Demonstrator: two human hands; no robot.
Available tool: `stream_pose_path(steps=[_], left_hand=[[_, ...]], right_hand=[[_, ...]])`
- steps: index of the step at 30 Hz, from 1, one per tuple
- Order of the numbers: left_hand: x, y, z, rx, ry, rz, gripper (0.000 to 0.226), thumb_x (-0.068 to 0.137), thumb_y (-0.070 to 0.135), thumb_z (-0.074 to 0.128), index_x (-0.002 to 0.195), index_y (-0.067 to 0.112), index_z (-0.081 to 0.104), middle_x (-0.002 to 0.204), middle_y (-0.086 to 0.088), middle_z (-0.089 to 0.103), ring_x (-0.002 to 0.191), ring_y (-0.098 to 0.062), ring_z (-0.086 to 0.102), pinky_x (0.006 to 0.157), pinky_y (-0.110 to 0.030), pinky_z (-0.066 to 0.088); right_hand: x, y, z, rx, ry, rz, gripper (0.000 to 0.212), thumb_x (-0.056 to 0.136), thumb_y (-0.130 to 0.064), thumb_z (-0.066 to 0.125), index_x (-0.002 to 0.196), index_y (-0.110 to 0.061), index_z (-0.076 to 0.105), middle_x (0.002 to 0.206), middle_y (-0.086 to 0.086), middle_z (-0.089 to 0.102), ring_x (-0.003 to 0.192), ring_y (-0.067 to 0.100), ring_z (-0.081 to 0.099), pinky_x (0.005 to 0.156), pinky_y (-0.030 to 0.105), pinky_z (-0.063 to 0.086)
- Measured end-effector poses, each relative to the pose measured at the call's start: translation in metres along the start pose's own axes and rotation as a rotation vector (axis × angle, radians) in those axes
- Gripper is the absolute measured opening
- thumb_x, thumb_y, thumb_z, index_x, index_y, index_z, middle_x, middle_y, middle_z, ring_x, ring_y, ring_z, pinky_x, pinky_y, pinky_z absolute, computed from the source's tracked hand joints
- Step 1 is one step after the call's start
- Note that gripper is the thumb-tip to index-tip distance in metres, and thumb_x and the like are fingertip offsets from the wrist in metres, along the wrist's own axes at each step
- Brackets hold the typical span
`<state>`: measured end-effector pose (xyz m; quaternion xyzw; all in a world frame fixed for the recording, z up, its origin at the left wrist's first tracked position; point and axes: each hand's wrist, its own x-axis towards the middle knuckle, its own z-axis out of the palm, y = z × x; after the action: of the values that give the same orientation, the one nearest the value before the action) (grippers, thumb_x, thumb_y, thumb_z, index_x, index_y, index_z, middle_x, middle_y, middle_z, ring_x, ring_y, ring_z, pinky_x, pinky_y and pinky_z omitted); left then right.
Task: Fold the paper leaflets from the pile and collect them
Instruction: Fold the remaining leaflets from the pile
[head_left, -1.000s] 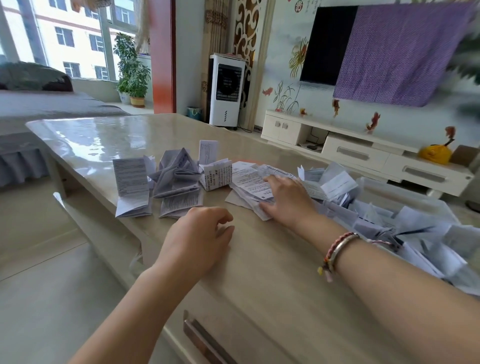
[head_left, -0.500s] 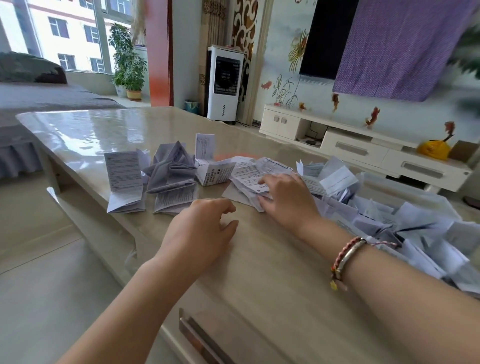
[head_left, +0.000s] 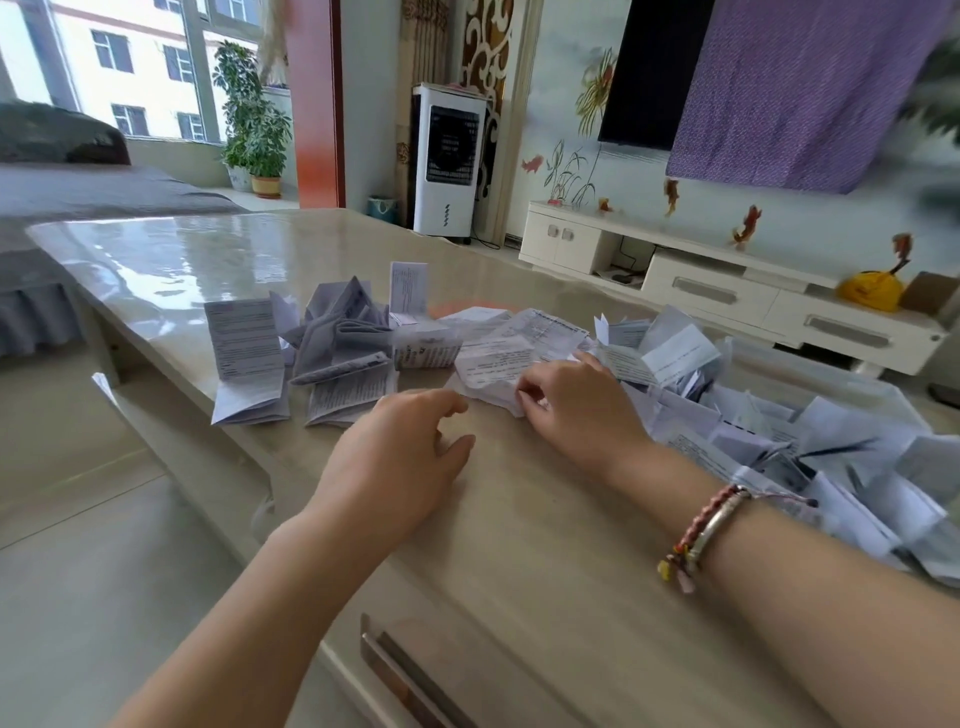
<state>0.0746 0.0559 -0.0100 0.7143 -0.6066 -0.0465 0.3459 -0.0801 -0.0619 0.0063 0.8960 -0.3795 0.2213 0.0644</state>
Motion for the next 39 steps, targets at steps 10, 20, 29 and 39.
stream_pose_path(steps=[10,20,29,39], left_hand=[[-0.012,0.007,0.017,-0.165,-0.001,0.051,0.018,0.075,0.026,0.073,0.093,0.027,0.076,0.097,0.011,0.071,0.092,-0.012,0.065,0.087,-0.03,0.051],[-0.016,0.012,0.015,-0.385,0.01,-0.042,0.009,0.081,0.02,0.074,0.077,0.013,0.075,0.07,-0.006,0.069,0.054,-0.005,0.047,0.058,-0.023,0.041],[-0.02,0.019,0.022,-0.126,0.013,-0.083,0.058,0.08,0.026,0.073,0.131,0.028,0.046,0.088,0.01,0.056,0.089,-0.013,0.05,0.081,-0.018,0.038],[-0.026,0.01,0.029,0.058,-0.021,0.216,0.062,0.071,0.07,0.032,0.108,0.038,0.07,0.12,0.022,0.062,0.106,-0.016,0.043,0.092,-0.034,0.035]], right_hand=[[-0.073,-0.016,-0.055,0.366,0.059,-0.223,0.009,0.082,-0.025,0.065,0.086,-0.02,0.071,0.088,-0.007,0.07,0.091,0.008,0.062,0.089,0.022,0.043],[-0.091,0.013,-0.039,0.749,0.045,0.255,0.023,0.085,-0.021,0.071,0.104,-0.02,0.059,0.082,0.001,0.071,0.069,0.003,0.062,0.072,0.022,0.049],[-0.089,0.013,-0.024,0.402,-0.021,0.215,0.054,0.085,-0.027,0.069,0.131,-0.025,0.039,0.072,-0.008,0.053,0.073,0.006,0.051,0.076,0.024,0.043],[-0.093,0.01,-0.027,0.27,-0.096,-0.097,0.04,0.083,-0.052,0.056,0.109,-0.023,0.066,0.114,-0.007,0.065,0.108,0.013,0.057,0.096,0.034,0.044]])
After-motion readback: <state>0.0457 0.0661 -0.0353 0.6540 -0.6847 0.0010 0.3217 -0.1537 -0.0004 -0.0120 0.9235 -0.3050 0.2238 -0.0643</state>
